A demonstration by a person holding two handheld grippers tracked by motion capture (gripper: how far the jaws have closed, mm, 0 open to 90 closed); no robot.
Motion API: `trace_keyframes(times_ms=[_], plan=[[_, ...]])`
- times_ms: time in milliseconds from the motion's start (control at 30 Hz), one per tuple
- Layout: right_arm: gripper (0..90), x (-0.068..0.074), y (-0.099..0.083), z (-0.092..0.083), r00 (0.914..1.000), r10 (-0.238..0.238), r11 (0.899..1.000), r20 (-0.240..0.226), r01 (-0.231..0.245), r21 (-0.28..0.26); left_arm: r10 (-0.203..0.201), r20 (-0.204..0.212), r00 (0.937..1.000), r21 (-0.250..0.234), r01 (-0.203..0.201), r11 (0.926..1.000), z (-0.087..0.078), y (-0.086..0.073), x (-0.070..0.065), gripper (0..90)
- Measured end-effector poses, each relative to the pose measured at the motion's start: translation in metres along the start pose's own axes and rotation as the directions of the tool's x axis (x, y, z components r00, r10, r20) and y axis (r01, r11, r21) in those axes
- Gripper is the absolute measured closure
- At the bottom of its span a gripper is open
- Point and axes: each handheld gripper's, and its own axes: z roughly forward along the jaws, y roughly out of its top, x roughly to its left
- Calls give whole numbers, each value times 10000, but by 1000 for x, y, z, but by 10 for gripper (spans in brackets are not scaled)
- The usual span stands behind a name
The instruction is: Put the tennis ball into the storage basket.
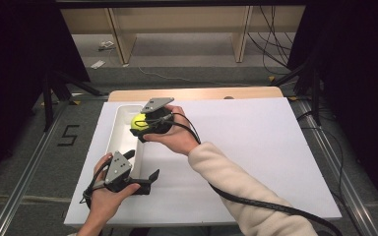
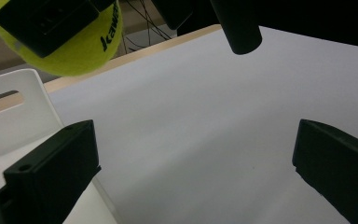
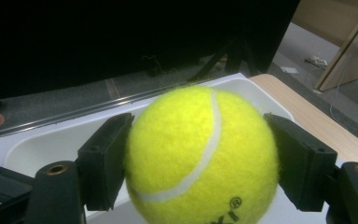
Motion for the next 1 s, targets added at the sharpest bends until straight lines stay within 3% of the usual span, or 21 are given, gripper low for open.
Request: trace_keyframes(times_ms=[1000], plan=[[276,0,10,11,10000,-65,9999,17,65,108,-8,20,10000,-13,8,10000,0,0,0,0]])
